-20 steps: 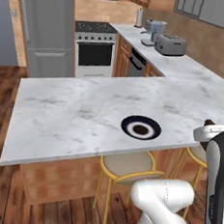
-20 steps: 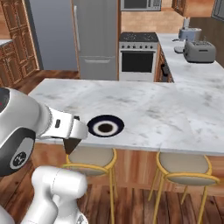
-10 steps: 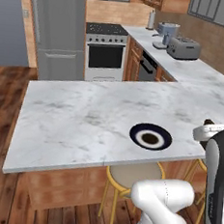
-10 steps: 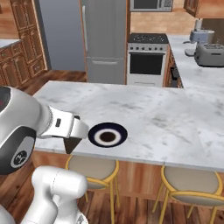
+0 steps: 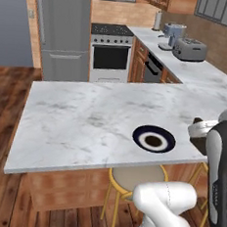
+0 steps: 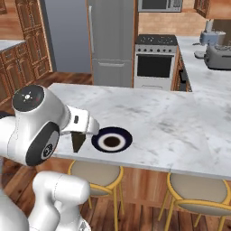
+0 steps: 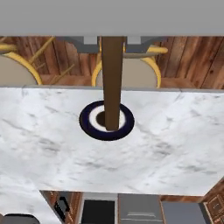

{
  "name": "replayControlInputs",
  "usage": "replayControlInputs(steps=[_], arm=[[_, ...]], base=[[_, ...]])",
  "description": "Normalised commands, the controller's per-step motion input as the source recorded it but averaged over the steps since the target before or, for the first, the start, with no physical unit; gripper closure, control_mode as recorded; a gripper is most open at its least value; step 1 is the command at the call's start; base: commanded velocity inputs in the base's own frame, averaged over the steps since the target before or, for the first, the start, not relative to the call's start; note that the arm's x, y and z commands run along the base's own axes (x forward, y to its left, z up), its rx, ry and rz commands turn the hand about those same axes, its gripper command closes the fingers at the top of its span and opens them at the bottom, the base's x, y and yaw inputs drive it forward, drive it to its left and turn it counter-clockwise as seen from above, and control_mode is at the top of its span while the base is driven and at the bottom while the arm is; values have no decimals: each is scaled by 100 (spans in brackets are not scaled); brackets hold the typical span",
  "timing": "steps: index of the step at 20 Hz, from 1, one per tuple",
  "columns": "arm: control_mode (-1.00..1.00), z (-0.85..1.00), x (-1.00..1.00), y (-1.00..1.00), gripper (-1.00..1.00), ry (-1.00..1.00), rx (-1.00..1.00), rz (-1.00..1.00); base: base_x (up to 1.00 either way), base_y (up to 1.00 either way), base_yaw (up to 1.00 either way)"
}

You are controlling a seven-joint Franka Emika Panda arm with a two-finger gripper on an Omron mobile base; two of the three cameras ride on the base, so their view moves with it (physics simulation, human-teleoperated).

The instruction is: Start the toaster. Once the lever pops up, take the bread to the plate on the dining counter.

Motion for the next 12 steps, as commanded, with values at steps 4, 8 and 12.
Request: replayControlInputs(steps=[4, 8, 12], arm=[[-100, -51, 85, 0, 100, 7, 3, 28], [-100, -52, 80, 0, 100, 7, 1, 20], [-100, -33, 84, 0, 100, 6, 1, 8]], base=[[0, 0, 0], [0, 0, 0], [0, 0, 0]])
